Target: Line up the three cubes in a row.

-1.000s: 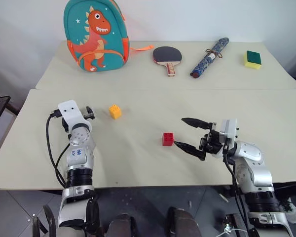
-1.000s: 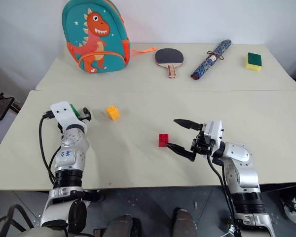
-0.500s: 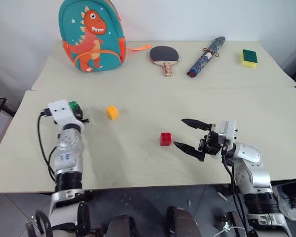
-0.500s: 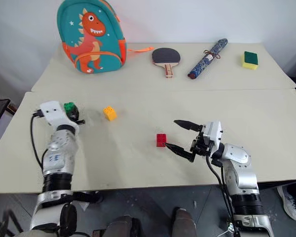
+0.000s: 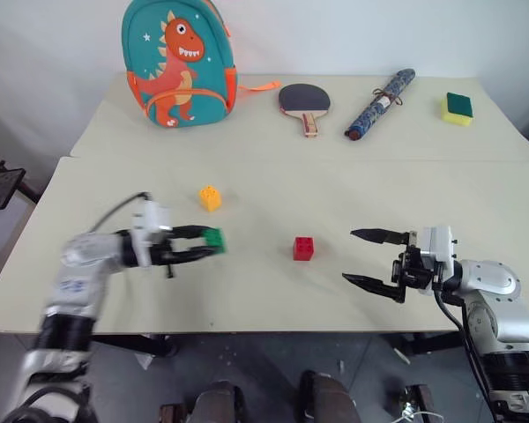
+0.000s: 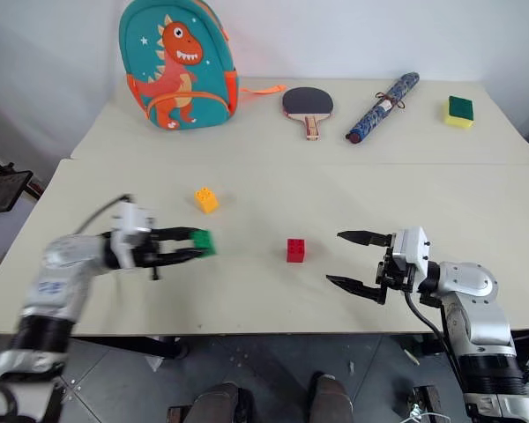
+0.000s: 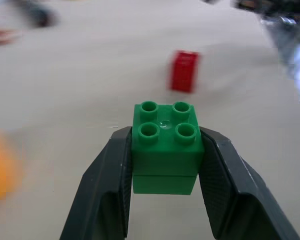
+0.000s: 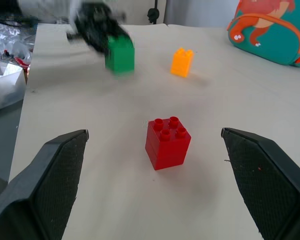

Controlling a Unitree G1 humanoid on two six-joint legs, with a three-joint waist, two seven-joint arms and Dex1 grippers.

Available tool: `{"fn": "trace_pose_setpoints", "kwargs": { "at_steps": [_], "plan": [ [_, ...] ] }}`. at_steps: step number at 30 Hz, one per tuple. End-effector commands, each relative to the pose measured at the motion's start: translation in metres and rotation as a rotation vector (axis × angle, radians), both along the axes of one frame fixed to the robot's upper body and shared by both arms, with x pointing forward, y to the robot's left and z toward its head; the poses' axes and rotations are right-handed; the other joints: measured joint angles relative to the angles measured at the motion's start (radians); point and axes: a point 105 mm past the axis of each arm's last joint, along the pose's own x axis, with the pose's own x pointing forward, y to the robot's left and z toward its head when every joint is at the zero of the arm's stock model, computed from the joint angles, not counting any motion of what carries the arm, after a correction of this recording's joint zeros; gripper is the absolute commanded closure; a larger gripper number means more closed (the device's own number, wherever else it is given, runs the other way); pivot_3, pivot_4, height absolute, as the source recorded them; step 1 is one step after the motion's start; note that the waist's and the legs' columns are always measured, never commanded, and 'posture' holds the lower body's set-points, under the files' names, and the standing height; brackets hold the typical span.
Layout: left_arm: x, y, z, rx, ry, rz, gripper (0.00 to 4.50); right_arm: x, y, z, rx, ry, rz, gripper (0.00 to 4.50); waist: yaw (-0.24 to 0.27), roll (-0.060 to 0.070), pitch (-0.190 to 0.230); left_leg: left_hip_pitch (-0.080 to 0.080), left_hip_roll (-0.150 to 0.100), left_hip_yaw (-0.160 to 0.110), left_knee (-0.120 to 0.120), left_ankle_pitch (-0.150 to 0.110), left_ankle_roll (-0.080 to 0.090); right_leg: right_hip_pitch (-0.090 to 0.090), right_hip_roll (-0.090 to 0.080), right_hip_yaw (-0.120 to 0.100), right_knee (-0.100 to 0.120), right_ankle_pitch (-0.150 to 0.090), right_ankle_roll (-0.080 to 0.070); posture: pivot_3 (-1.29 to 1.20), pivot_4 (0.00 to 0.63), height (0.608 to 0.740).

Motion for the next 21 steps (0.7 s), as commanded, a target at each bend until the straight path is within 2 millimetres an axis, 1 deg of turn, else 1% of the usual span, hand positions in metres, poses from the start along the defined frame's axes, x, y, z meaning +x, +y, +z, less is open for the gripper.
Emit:
{"fn": "trace_pose_setpoints", "kwargs": {
  "at_steps": [1,5,8,13,14,16,18,20,21],
  "plan": [
    [0.010,-0.004,-0.012,0.060,-0.022,-0.029,2.98,-0.007,0.001,0.010,0.005,-0.027,0.012,0.00,-0.014,0.000,0.000,0.000,0.000,0.000,-0.001,0.000,0.000,-0.001,0.001,0.000,0.000,0.000,0.000,0.00,0.150,0.740],
    [0.019,-0.012,-0.019,0.096,-0.041,-0.067,2.98,-0.012,0.003,0.009,0.004,-0.021,0.013,0.00,-0.015,0.000,0.000,0.000,0.000,0.000,-0.002,0.000,0.000,-0.001,0.001,0.000,0.000,0.000,0.000,0.00,0.150,0.740],
    [0.028,-0.018,-0.018,0.080,-0.042,-0.054,2.98,-0.016,0.005,0.007,0.010,-0.010,0.010,0.00,-0.008,0.000,0.000,0.000,0.000,0.000,0.001,0.000,0.001,0.000,0.000,0.000,-0.001,0.000,0.000,0.00,0.150,0.740],
    [0.031,-0.022,-0.018,0.054,-0.024,-0.064,2.98,-0.020,0.011,0.003,0.027,0.008,0.013,0.00,-0.006,0.000,0.000,0.000,0.000,-0.001,0.002,0.000,0.001,0.001,-0.001,0.000,0.000,0.000,0.000,0.00,0.150,0.740],
    [0.031,-0.022,-0.019,0.057,-0.021,-0.064,2.29,-0.021,0.012,0.003,0.027,0.011,0.015,0.00,-0.007,0.000,0.000,0.000,0.000,-0.001,0.002,0.000,0.001,0.001,-0.001,0.000,0.000,0.000,0.000,0.00,0.150,0.740],
    [0.031,-0.022,-0.015,0.048,-0.018,-0.072,1.71,-0.022,0.015,0.001,0.030,0.023,0.029,0.00,-0.011,0.000,0.000,0.000,0.000,-0.001,0.002,0.000,0.001,0.001,-0.001,0.000,0.000,0.000,0.000,0.00,0.150,0.740],
    [0.029,-0.017,-0.003,-0.001,-0.037,-0.076,1.17,-0.023,0.017,0.001,0.037,0.030,0.040,0.00,-0.013,-0.001,0.000,-0.002,0.000,-0.002,0.001,0.000,0.001,-0.001,-0.001,-0.001,0.000,0.000,0.000,0.00,0.150,0.740],
    [0.025,-0.008,0.009,-0.030,-0.068,-0.070,0.59,-0.024,0.018,0.001,0.038,0.032,0.045,0.00,-0.013,-0.001,0.000,-0.002,0.000,-0.002,0.001,0.000,0.001,-0.001,-0.001,-0.001,0.000,0.000,0.000,0.00,0.150,0.740],
    [0.020,0.002,0.016,-0.046,-0.081,-0.057,0.28,-0.024,0.018,0.001,0.042,0.030,0.047,0.00,-0.014,-0.001,0.000,-0.002,0.000,-0.003,0.001,0.000,0.001,-0.001,-0.001,-0.001,0.000,0.000,0.000,0.00,0.150,0.740]
  ]
}}
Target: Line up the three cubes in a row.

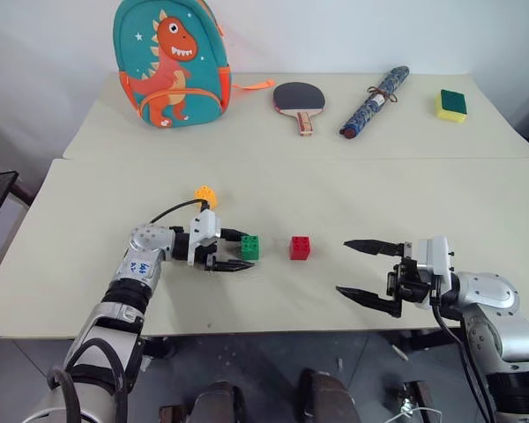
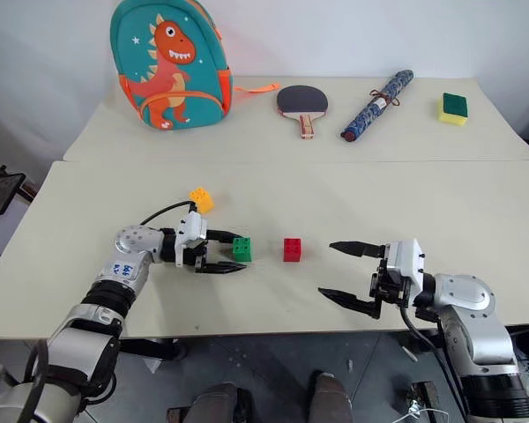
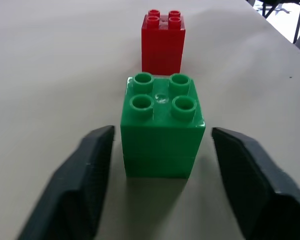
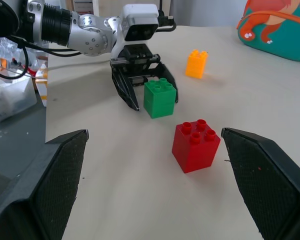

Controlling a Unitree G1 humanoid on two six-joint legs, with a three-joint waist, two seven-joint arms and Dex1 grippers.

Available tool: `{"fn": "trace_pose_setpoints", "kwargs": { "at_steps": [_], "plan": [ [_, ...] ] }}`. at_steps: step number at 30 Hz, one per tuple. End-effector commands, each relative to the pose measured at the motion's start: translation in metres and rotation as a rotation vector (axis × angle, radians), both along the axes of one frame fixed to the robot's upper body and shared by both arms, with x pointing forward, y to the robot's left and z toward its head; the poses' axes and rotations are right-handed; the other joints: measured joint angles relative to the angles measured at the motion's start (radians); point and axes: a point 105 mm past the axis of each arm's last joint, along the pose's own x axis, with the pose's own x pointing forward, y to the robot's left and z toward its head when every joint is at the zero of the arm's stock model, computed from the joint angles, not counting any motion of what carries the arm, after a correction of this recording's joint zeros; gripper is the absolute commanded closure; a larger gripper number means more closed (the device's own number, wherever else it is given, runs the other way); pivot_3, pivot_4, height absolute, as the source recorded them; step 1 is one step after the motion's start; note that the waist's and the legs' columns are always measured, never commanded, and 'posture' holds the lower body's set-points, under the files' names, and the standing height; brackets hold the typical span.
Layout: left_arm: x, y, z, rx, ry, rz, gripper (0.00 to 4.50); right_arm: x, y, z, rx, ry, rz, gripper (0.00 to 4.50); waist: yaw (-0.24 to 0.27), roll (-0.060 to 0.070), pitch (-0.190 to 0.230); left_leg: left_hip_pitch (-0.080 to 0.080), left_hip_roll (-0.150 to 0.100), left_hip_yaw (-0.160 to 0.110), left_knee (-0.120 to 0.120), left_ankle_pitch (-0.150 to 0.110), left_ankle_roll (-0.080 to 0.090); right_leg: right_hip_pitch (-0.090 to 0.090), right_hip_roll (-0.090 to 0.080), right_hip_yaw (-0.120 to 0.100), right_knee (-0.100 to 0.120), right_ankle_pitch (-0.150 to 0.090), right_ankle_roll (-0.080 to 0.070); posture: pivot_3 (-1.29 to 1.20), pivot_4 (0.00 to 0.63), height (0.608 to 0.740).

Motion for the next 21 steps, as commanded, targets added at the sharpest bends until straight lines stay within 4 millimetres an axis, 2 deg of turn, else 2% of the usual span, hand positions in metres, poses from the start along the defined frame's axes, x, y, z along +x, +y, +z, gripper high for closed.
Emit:
{"fn": "trace_pose_setpoints", "kwargs": {
  "at_steps": [1,5,7,9,14,16,18,20,21],
  "plan": [
    [-0.010,0.028,0.034,-0.078,-0.098,0.046,0.04,-0.003,0.004,0.009,0.030,-0.033,0.021,0.00,-0.005,0.000,0.000,0.000,0.000,0.000,0.000,0.000,0.000,0.000,0.000,0.000,0.000,0.000,0.000,0.00,0.150,0.740],
    [-0.032,0.074,0.057,-0.181,-0.146,0.279,0.04,0.001,0.009,0.015,0.085,-0.059,0.011,0.00,-0.028,0.000,0.000,0.001,0.001,-0.002,-0.002,0.000,0.000,-0.001,0.000,0.000,0.002,0.000,0.000,0.00,0.150,0.740],
    [-0.044,0.102,0.057,-0.229,-0.160,0.470,0.04,0.004,0.012,0.017,0.108,-0.084,-0.005,0.00,-0.028,0.000,0.000,0.002,0.002,-0.003,-0.002,0.000,-0.001,-0.001,0.000,0.000,0.002,0.000,0.000,0.00,0.150,0.740],
    [-0.059,0.125,0.044,-0.246,-0.126,0.627,0.04,0.008,0.013,0.019,0.138,-0.105,-0.021,0.00,-0.026,0.000,0.000,0.002,0.002,-0.005,-0.002,0.000,-0.001,0.000,0.000,0.001,0.002,0.000,0.000,0.00,0.150,0.740],
    [-0.083,0.178,0.016,-0.383,-0.087,1.056,0.04,0.014,0.020,0.022,0.175,-0.144,-0.029,0.00,-0.007,0.000,0.000,0.003,0.002,-0.005,-0.001,-0.001,-0.001,0.001,-0.001,0.001,0.001,0.000,0.000,0.00,0.150,0.740],
    [-0.096,0.186,-0.003,-0.370,-0.052,1.137,0.04,0.015,0.021,0.022,0.168,-0.151,-0.019,0.00,-0.003,0.000,0.000,0.003,0.002,-0.005,-0.001,-0.001,0.000,0.001,-0.001,0.002,0.001,0.000,0.000,0.00,0.150,0.740],
    [-0.100,0.179,-0.008,-0.375,-0.023,1.125,0.04,0.014,0.021,0.020,0.122,-0.169,0.003,0.00,0.002,0.000,0.000,0.004,0.002,-0.005,-0.001,-0.001,0.000,0.001,-0.001,0.003,0.001,0.000,0.000,0.00,0.150,0.740],
    [-0.092,0.170,-0.002,-0.365,-0.049,1.079,0.04,0.015,0.019,0.021,0.106,-0.177,0.004,0.00,0.010,0.000,0.000,0.003,0.002,-0.002,-0.001,-0.001,0.000,0.001,-0.001,0.001,0.002,0.000,0.000,0.00,0.150,0.740],
    [-0.081,0.162,0.003,-0.359,-0.062,1.032,0.04,0.017,0.017,0.023,0.107,-0.176,-0.003,0.00,0.015,0.000,0.000,0.003,0.002,-0.002,-0.001,-0.001,0.000,0.001,-0.001,0.001,0.002,0.000,-0.001,0.00,0.150,0.740]
  ]
}}
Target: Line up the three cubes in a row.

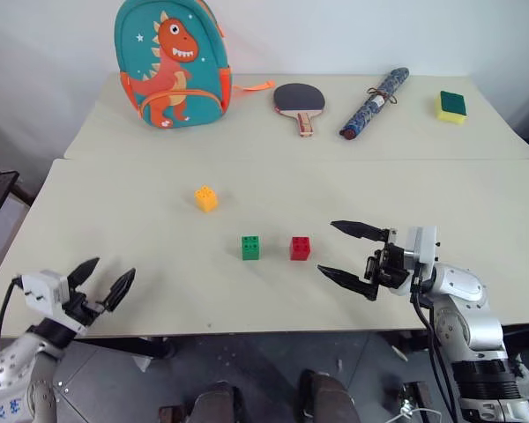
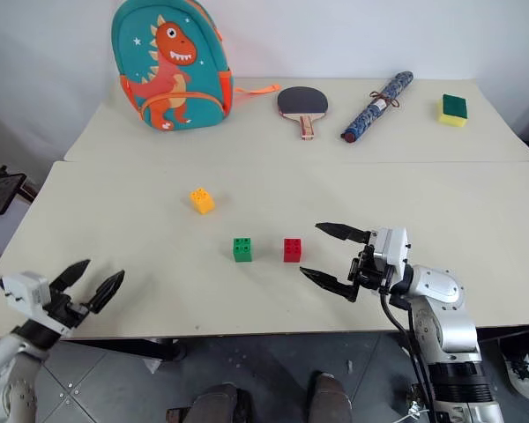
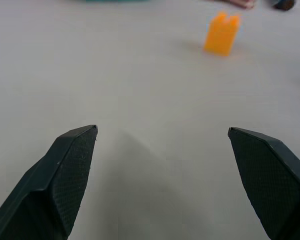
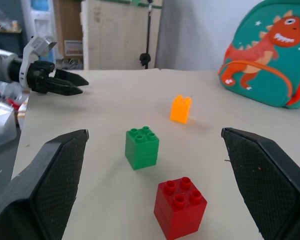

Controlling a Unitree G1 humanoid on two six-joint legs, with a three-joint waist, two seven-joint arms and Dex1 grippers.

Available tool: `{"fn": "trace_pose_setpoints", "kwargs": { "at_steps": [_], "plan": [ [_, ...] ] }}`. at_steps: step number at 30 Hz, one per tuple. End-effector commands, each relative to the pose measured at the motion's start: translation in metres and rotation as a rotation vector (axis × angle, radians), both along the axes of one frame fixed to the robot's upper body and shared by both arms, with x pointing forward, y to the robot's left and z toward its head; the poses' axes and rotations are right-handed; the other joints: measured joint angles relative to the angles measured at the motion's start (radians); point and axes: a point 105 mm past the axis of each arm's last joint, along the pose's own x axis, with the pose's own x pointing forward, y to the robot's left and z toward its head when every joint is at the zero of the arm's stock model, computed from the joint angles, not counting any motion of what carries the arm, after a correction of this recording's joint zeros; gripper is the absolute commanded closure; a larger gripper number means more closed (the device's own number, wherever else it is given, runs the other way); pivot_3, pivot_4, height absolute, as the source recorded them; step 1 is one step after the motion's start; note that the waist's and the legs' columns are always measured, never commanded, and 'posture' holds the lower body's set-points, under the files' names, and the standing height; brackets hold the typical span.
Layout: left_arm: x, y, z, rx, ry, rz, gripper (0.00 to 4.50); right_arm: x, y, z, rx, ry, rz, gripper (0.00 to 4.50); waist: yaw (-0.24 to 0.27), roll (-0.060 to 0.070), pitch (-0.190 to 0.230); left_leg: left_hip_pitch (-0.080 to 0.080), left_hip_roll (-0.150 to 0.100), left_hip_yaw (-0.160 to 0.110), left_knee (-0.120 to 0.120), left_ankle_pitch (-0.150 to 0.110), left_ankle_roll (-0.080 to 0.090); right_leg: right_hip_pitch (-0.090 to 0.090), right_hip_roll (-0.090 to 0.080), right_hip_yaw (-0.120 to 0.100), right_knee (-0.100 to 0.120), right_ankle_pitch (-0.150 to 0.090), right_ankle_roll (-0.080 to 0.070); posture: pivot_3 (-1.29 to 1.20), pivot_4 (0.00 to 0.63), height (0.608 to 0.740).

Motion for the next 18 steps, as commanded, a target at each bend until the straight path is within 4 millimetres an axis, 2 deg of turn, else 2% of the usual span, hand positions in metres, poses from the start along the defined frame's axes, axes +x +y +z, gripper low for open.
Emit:
{"fn": "trace_pose_setpoints", "kwargs": {
  "at_steps": [1,5,9,14,18],
  "plan": [
    [0.026,-0.024,0.034,0.076,-0.120,-0.121,0.04,0.001,-0.006,0.010,-0.010,-0.046,-0.010,0.00,0.012,0.000,0.000,0.000,0.000,0.000,0.000,0.000,0.000,0.000,0.000,0.000,0.000,0.000,-0.001,0.00,0.150,0.740],
    [0.064,-0.044,0.043,0.118,-0.117,-0.258,0.04,0.003,-0.009,0.010,-0.020,-0.042,-0.022,0.00,0.013,0.000,0.000,0.000,0.000,0.001,0.001,0.001,0.000,0.000,0.000,0.000,0.001,0.001,-0.002,0.00,0.150,0.740],
    [0.113,-0.064,0.050,0.183,-0.086,-0.338,0.04,0.001,-0.009,0.012,-0.024,-0.050,-0.034,0.00,0.009,0.000,0.000,0.000,-0.001,0.004,-0.001,0.001,0.000,-0.001,0.001,-0.001,0.001,0.001,-0.002,0.00,0.150,0.740],
    [0.142,-0.075,0.052,0.220,-0.077,-0.378,0.04,-0.001,-0.011,0.010,-0.037,-0.063,-0.072,0.00,-0.014,0.000,0.000,0.000,-0.001,0.004,-0.003,0.000,0.000,-0.001,0.001,-0.005,-0.001,0.001,-0.001,0.00,0.150,0.740],
    [0.161,-0.097,0.050,0.226,-0.067,-0.409,0.04,-0.008,-0.009,0.005,-0.025,-0.043,-0.091,0.00,-0.014,0.000,0.000,0.000,-0.001,0.004,-0.003,0.000,0.000,-0.001,0.001,-0.006,-0.001,0.001,0.000,0.00,0.150,0.740]
  ]
}}
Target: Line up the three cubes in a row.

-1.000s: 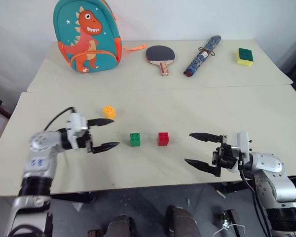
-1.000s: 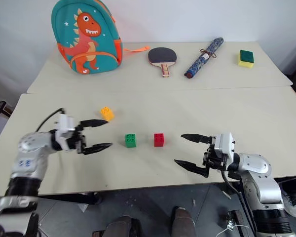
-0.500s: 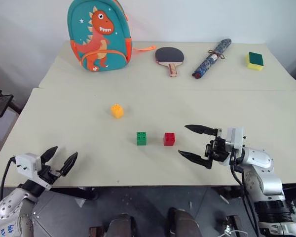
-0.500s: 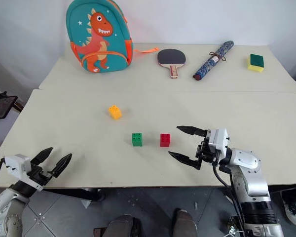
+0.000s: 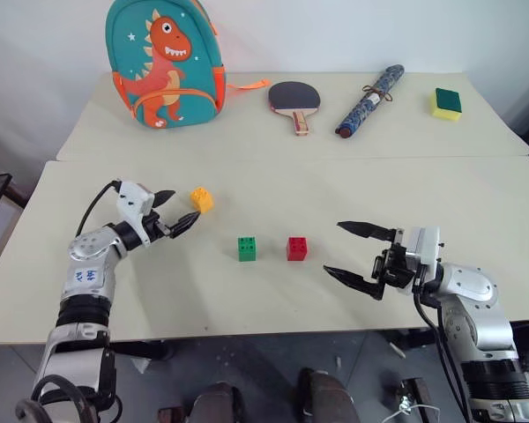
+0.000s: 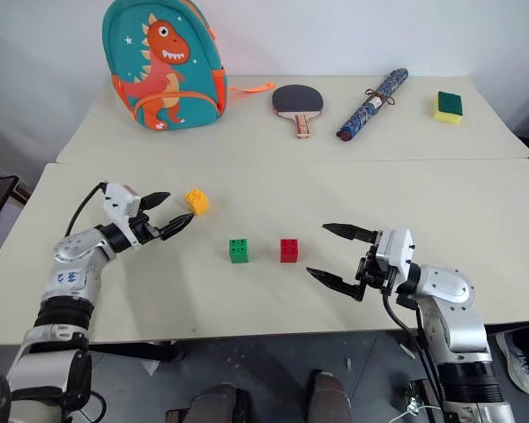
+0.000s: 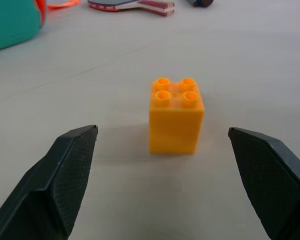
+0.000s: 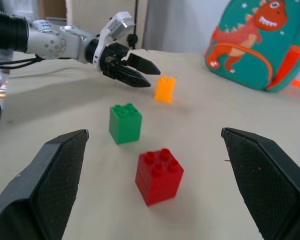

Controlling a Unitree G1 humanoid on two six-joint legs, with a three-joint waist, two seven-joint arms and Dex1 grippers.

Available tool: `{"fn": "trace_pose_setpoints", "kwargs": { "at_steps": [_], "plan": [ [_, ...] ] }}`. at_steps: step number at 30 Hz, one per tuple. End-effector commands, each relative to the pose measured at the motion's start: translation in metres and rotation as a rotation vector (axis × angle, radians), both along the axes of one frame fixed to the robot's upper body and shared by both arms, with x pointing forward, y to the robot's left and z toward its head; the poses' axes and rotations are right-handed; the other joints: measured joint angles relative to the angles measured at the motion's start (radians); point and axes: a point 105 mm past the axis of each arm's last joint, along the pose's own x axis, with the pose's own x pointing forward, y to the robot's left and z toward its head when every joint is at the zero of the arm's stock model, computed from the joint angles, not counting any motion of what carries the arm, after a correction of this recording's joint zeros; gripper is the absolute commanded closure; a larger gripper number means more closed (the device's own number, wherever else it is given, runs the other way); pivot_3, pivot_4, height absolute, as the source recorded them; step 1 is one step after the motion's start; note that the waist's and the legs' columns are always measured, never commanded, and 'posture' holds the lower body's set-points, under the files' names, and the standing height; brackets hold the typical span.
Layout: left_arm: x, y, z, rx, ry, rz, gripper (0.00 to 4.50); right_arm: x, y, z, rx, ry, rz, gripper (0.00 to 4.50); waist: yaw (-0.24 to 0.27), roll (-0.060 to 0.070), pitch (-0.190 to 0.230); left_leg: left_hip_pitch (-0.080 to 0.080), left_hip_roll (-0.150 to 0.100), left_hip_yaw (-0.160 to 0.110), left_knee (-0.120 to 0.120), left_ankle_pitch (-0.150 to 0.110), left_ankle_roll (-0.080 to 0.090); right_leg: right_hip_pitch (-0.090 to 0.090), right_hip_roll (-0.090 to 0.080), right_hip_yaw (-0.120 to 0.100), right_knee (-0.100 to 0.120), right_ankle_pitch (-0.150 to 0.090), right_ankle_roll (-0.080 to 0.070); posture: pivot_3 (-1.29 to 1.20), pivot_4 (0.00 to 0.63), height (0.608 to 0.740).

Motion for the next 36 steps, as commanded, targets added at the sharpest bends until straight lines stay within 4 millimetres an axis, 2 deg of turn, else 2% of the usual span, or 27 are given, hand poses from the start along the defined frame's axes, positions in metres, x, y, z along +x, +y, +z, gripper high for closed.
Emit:
{"fn": "trace_pose_setpoints", "kwargs": {
  "at_steps": [1,4,5,9,11,14,15,17,21,24,26,28,33,36],
  "plan": [
    [0.010,-0.010,-0.002,0.036,-0.009,-0.010,0.04,-0.008,0.003,0.010,0.008,-0.050,-0.004,0.00,0.002,0.000,0.000,0.000,0.000,0.000,0.000,0.000,0.000,0.000,0.000,0.000,0.000,0.000,0.000,0.00,0.150,0.740],
    [0.013,-0.013,-0.002,0.034,-0.017,-0.011,0.04,-0.009,0.003,0.009,0.007,-0.045,-0.014,0.00,-0.001,0.000,0.000,-0.001,0.000,0.000,0.001,0.000,0.000,0.000,0.000,0.000,-0.001,0.000,0.000,0.00,0.150,0.740],
    [0.014,-0.014,-0.001,0.019,-0.014,-0.014,0.22,-0.008,0.002,0.009,0.006,-0.046,-0.017,0.00,-0.002,0.000,0.000,-0.001,0.000,0.000,0.001,0.000,0.000,0.000,0.000,0.000,-0.001,0.000,0.000,0.00,0.150,0.740],
    [0.012,-0.012,0.000,0.002,-0.024,-0.030,1.33,-0.007,-0.001,0.008,0.003,-0.043,-0.031,0.00,0.000,0.000,0.000,-0.001,0.000,0.000,0.001,0.000,0.000,0.000,0.000,0.000,0.000,0.000,0.000,0.00,0.150,0.740],
    [0.008,-0.009,0.009,-0.035,-0.069,-0.053,1.91,-0.007,0.000,0.009,0.020,-0.034,-0.023,0.00,0.000,0.000,0.000,-0.001,0.000,0.000,0.001,0.000,0.000,0.000,0.000,0.000,0.000,0.000,0.000,0.00,0.150,0.740],
    [0.000,0.002,0.015,-0.066,-0.093,-0.065,2.92,-0.007,0.003,0.009,0.035,-0.034,-0.010,0.00,0.000,0.000,0.000,-0.001,0.000,0.000,0.001,0.000,0.000,0.000,0.000,0.000,0.000,0.000,0.000,0.00,0.150,0.740],
    [-0.008,0.009,0.013,-0.054,-0.096,-0.076,3.05,-0.008,0.005,0.010,0.043,-0.035,-0.006,0.00,0.000,0.000,0.000,-0.001,0.000,0.000,0.001,0.000,0.000,0.000,0.000,0.000,0.000,0.000,0.000,0.00,0.150,0.740],
    [-0.022,0.018,0.012,-0.031,-0.103,-0.108,3.05,-0.009,0.007,0.011,0.056,-0.033,0.000,0.00,-0.009,0.000,0.000,0.000,0.000,0.000,0.001,0.000,0.000,0.000,0.000,0.000,0.000,0.000,0.000,0.00,0.150,0.740],
    [-0.062,0.035,0.014,0.083,-0.100,-0.213,3.05,-0.010,0.005,0.009,0.049,-0.020,0.005,0.00,-0.023,0.000,0.000,0.000,0.001,-0.001,0.000,0.000,0.000,0.000,0.000,0.000,0.001,0.000,0.000,0.00,0.150,0.740],
    [-0.087,0.033,0.010,0.152,-0.064,-0.322,3.05,-0.011,0.003,0.009,0.046,-0.012,0.003,0.00,-0.019,0.000,0.000,0.000,0.001,-0.002,0.001,0.000,0.000,0.000,0.000,0.000,0.002,0.000,0.000,0.00,0.150,0.740],
    [-0.096,0.028,0.006,0.185,-0.036,-0.384,3.05,-0.011,0.002,0.009,0.044,-0.007,0.003,0.00,-0.011,0.000,0.000,0.000,0.001,-0.002,0.002,0.000,0.000,0.001,0.000,0.000,0.001,0.000,0.000,0.00,0.150,0.740],
    [-0.099,0.020,0.000,0.221,-0.011,-0.455,3.05,-0.011,0.002,0.007,0.036,0.005,0.019,0.00,0.002,0.000,0.000,0.000,0.001,-0.002,0.003,0.000,0.000,0.001,0.000,0.001,0.001,0.000,0.000,0.00,0.150,0.740],
    [-0.085,0.001,-0.009,0.280,0.006,-0.604,3.05,-0.012,0.007,0.009,0.015,0.016,0.069,0.00,0.012,0.000,0.000,-0.001,0.001,-0.001,0.004,0.000,0.000,0.001,0.000,0.001,0.001,0.000,0.000,0.00,0.150,0.740],
    [-0.077,-0.002,-0.010,0.296,0.015,-0.633,3.05,-0.013,0.006,0.009,-0.001,0.018,0.081,0.00,0.004,0.000,0.000,-0.001,0.000,0.000,0.003,0.000,0.000,0.001,0.000,0.002,0.001,0.000,0.000,0.00,0.150,0.740]
  ]
}}
